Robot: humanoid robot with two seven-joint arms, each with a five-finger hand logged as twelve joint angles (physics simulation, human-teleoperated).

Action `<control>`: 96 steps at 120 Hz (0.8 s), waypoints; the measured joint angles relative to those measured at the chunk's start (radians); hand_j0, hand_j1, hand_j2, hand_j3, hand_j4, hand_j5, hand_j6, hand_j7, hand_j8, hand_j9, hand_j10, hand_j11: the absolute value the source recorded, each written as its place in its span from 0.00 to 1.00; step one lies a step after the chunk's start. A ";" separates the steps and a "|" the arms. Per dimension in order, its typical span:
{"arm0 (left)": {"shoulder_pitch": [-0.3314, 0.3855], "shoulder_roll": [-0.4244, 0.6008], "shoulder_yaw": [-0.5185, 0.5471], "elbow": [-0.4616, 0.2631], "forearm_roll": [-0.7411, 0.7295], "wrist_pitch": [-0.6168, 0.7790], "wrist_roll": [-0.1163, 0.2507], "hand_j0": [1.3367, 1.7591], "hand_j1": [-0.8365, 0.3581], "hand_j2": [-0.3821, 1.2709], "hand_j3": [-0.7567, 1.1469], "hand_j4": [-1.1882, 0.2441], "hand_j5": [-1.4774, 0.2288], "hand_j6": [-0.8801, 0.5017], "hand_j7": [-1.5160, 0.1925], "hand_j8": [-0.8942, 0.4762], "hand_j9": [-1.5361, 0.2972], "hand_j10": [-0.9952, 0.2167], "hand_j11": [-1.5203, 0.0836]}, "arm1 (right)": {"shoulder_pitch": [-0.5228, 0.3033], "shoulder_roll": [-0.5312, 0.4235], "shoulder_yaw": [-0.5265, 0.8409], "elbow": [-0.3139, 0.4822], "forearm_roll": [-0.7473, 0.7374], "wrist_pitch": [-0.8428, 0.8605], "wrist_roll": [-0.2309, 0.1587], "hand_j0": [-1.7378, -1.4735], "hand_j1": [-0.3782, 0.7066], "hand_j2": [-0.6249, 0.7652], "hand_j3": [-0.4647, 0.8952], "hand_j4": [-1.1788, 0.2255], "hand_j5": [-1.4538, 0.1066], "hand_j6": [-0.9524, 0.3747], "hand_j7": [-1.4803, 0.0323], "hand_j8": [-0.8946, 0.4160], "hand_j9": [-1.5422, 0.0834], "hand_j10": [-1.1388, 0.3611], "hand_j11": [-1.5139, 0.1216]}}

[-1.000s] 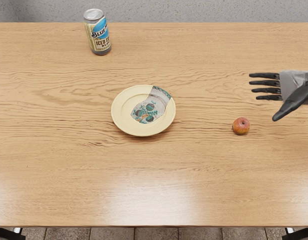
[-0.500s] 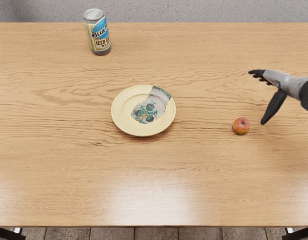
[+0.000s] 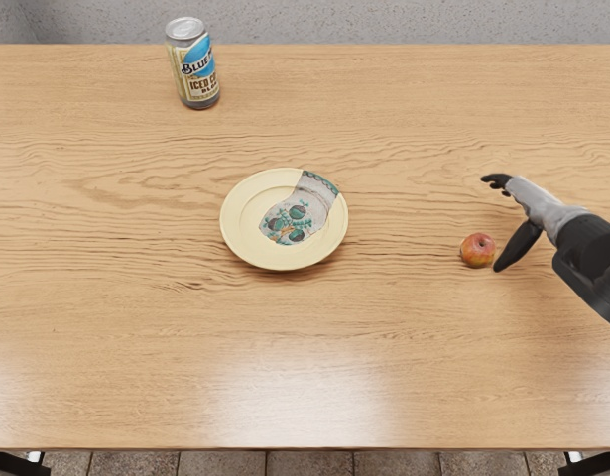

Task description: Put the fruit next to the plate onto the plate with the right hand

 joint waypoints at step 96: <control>0.000 0.000 0.000 0.000 0.000 0.000 0.000 0.76 0.98 0.23 0.40 0.82 0.86 0.63 0.88 0.64 0.83 0.81 0.94 | -0.046 0.051 -0.032 0.022 -0.025 -0.090 -0.019 0.31 0.39 0.37 0.34 0.60 0.64 0.46 0.68 0.42 0.67 0.53 0.65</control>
